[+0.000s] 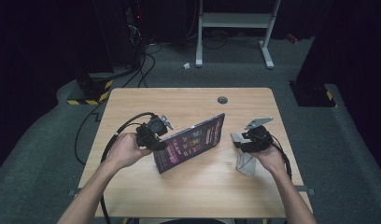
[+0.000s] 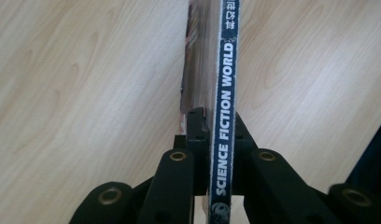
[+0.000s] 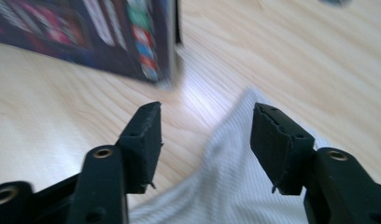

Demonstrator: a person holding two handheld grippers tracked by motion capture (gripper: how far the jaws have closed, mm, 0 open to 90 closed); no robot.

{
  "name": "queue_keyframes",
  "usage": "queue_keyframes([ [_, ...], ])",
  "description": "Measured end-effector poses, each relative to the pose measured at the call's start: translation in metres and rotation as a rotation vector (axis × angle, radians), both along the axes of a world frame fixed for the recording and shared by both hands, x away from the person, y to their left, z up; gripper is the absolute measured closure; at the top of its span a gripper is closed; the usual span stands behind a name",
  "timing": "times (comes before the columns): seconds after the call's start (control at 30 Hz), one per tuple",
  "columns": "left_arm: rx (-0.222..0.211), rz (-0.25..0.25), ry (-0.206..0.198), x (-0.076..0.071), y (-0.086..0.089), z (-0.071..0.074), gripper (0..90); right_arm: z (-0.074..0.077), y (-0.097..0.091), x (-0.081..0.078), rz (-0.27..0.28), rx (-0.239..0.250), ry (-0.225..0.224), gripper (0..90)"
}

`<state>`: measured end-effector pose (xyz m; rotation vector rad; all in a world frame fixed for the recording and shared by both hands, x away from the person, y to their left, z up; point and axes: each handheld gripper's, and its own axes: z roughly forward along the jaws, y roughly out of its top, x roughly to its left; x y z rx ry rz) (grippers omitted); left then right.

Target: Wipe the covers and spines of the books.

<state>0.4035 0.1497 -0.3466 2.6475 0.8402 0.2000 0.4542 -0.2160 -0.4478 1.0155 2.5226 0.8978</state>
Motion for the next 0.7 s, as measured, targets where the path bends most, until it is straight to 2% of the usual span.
queue_keyframes([
  [0.1, -0.042, 0.055, 0.011, 0.002, 0.002, -0.002, 83.8, -0.011, -0.001, 0.003, -0.058, -0.033, 0.012, 38.4],
  [0.17, -0.065, 0.087, 0.016, 0.003, 0.005, -0.004, 83.8, -0.019, -0.002, 0.008, -0.101, -0.052, 0.044, 35.9],
  [0.27, -0.104, 0.125, 0.028, 0.005, 0.01, -0.006, 83.8, -0.027, -0.005, 0.012, -0.141, -0.055, 0.076, 34.2],
  [0.3, -0.117, 0.135, 0.034, 0.005, 0.012, -0.007, 83.8, -0.034, -0.008, 0.016, -0.168, -0.065, 0.106, 31.9],
  [0.33, -0.127, 0.142, 0.037, 0.006, 0.014, -0.008, 83.8, -0.034, -0.008, 0.016, -0.168, -0.065, 0.106, 31.9],
  [0.47, -0.164, 0.168, 0.047, 0.007, 0.019, -0.01, 83.8, -0.046, -0.013, 0.022, -0.212, -0.073, 0.153, 29.1],
  [0.53, -0.18, 0.178, 0.053, 0.008, 0.021, -0.012, 83.8, -0.05, -0.013, 0.022, -0.221, -0.06, 0.163, 29.5],
  [0.6, -0.198, 0.185, 0.058, 0.008, 0.023, -0.013, 83.8, -0.05, -0.013, 0.021, -0.224, -0.051, 0.152, 39.8],
  [0.7, -0.211, 0.189, 0.058, 0.008, 0.022, -0.012, 83.8, -0.049, -0.009, 0.016, -0.178, -0.038, 0.144, 65.0],
])
